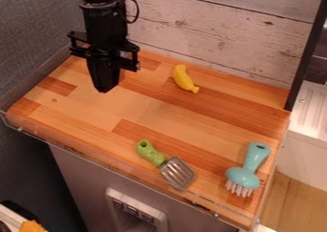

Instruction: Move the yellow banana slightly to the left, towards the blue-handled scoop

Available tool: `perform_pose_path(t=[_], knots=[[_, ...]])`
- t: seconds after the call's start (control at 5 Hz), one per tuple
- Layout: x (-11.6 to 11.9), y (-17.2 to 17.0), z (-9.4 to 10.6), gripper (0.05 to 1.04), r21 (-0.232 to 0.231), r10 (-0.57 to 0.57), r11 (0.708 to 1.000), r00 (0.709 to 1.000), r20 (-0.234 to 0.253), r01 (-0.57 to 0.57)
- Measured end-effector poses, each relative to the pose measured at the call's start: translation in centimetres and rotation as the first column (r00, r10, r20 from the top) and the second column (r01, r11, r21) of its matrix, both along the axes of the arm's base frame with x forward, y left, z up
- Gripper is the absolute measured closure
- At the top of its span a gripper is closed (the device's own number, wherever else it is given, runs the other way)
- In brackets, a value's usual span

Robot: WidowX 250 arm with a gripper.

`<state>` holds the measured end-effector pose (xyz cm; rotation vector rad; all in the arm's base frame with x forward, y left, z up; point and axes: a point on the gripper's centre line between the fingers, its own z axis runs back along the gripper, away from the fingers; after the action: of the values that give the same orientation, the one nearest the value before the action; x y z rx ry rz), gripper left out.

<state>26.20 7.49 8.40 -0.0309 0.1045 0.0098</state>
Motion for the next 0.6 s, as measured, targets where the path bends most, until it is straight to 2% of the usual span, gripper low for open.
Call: perform_pose_path(t=[0.2,0.4,0.6], knots=[[1.6,-0.9,-0.3,1.019,-0.006,-0.119,0.993,0.993,-0.013,0.119],[4.7,-2.7,-0.3,1.014,-0.003,-0.304,0.953,0.953,-0.014,0.304],[7.6,-4.5,-0.1,1.011,-0.007,-0.432,0.902,0.902,-0.015,0.432]])
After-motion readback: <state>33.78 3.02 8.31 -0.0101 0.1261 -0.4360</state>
